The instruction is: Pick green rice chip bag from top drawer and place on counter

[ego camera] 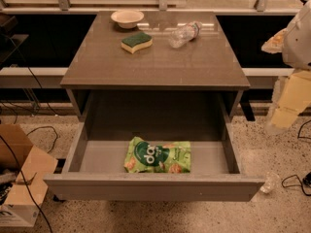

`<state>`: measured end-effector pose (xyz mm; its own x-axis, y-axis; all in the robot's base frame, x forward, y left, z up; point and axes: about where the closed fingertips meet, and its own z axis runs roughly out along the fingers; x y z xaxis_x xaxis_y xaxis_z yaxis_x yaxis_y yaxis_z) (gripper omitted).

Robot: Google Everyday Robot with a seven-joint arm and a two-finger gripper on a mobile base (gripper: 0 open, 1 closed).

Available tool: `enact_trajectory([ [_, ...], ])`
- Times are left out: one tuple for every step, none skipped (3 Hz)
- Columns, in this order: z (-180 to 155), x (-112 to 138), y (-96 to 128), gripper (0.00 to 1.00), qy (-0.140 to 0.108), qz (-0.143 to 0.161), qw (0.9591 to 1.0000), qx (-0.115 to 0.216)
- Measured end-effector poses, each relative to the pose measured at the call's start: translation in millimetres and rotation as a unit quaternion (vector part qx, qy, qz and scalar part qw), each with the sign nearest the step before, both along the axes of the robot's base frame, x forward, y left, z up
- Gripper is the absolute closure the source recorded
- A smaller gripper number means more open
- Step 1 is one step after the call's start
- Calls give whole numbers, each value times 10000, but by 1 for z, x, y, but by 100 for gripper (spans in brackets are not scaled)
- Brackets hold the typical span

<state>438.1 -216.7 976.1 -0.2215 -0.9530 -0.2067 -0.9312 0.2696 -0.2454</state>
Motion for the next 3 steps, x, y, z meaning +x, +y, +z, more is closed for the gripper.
enact_trajectory([
  [0, 0, 0, 0, 0, 0, 10000, 0],
  [-13, 5, 12, 0, -59, 144, 9995, 257],
  [-40, 15, 39, 0, -41, 401, 9970, 663],
])
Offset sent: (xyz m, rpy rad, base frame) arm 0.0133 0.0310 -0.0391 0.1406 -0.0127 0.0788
